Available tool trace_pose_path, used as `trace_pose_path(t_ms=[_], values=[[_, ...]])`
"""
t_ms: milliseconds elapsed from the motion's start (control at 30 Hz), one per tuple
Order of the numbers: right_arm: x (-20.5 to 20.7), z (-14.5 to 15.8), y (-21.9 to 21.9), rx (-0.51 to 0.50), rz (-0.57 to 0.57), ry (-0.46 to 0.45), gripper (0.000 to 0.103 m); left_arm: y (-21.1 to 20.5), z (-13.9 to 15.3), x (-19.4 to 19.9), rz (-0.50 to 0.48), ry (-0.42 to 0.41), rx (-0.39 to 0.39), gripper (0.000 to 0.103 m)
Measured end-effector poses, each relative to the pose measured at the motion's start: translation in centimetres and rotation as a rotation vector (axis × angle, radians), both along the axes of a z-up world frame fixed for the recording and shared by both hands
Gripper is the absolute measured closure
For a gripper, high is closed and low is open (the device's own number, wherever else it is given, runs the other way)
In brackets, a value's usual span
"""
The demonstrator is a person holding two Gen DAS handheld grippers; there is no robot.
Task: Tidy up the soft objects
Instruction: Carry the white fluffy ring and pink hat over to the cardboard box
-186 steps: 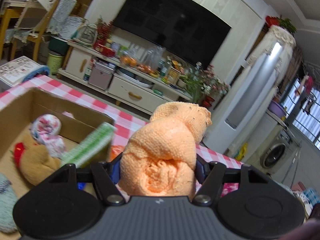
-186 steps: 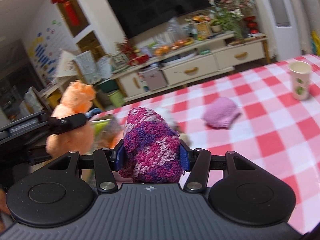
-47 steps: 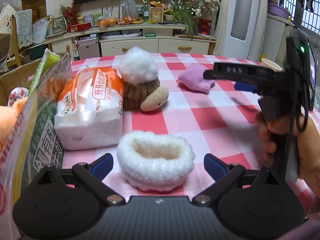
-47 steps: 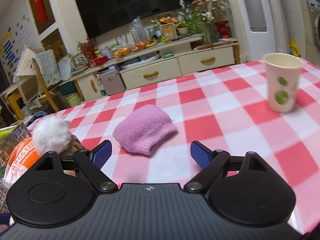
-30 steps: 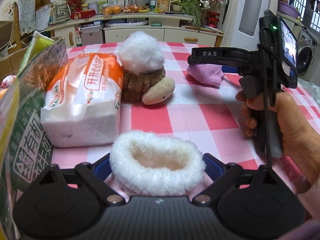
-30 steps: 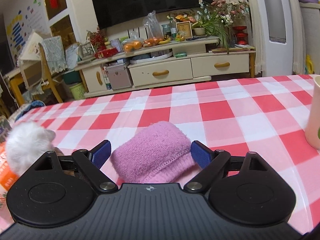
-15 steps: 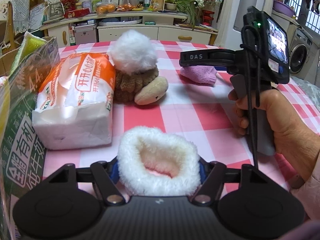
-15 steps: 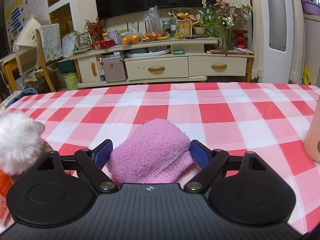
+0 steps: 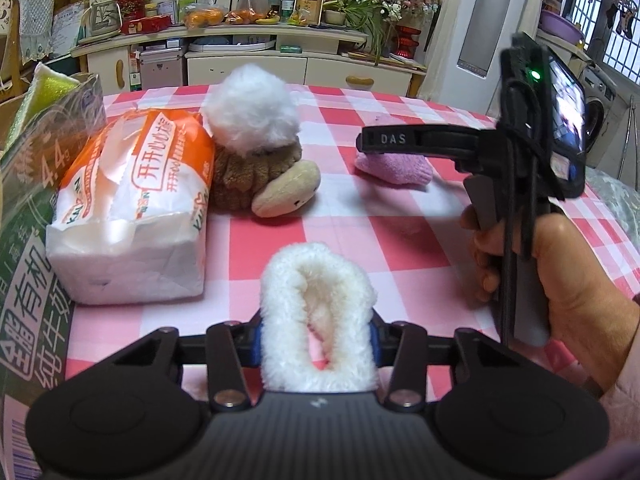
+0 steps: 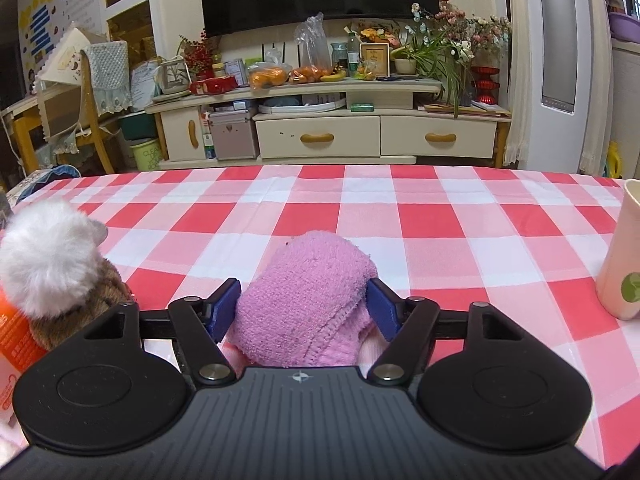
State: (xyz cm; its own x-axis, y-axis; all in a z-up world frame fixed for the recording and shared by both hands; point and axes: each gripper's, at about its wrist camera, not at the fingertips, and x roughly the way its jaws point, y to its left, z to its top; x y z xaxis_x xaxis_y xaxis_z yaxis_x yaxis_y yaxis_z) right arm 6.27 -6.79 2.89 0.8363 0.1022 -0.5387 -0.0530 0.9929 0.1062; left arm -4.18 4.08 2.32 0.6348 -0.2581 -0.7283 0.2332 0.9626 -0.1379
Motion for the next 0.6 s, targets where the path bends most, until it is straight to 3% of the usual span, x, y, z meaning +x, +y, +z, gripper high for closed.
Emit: trace_pose_path(t_ms=[367,600], values=[[-2.4,-0.1,-1.4,0.075,-0.012,0.013,0.022,0.5,0.2,-0.1,0.016,0.024,-0.057,0.071],[-4.4,-0.2,-1.8,0.088,-0.038,0.014,0.024,0.8,0.6,-0.3,0.020,0.023,-0.085,0.073]])
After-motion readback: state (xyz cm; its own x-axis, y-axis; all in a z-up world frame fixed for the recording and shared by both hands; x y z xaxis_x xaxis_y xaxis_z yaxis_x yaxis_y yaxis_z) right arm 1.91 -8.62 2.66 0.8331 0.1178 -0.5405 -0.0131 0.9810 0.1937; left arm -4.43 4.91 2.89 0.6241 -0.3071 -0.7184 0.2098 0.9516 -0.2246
